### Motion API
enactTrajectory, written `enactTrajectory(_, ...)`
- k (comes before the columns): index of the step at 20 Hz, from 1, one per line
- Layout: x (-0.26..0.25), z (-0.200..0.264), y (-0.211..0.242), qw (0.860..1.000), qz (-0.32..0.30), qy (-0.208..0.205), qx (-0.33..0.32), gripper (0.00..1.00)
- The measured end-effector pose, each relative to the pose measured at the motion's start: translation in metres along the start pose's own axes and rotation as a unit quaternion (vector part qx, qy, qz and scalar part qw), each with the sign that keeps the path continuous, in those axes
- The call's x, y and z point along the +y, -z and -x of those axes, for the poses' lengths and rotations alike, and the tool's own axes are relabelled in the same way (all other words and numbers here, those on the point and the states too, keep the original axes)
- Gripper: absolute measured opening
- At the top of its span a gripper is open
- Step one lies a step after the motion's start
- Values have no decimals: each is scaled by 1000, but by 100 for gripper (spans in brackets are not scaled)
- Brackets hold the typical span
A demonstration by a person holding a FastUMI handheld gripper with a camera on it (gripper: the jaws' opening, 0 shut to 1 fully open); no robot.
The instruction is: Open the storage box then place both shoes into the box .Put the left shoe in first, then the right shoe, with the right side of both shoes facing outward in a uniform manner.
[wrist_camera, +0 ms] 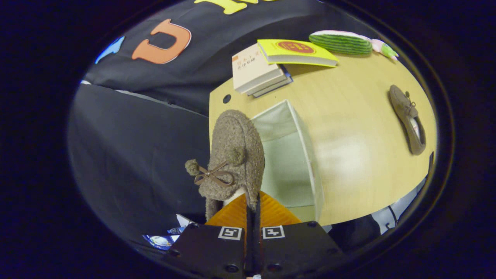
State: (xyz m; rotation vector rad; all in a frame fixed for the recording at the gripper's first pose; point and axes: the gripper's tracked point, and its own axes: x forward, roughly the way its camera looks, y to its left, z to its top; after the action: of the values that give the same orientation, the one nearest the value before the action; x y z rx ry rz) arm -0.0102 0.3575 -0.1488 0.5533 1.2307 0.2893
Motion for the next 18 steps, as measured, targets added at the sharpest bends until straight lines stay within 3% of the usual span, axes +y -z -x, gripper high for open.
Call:
enactTrajectory(9, -4, -46, 8, 999, -11, 39, 29, 6)
enactTrajectory(11, 3, -53, 11, 999, -8, 33, 38, 11)
enactTrajectory(13, 13, -57, 17, 998, -11, 17, 52, 23)
enactTrajectory(18, 17, -47, 6, 999, 33, 21, 31, 83)
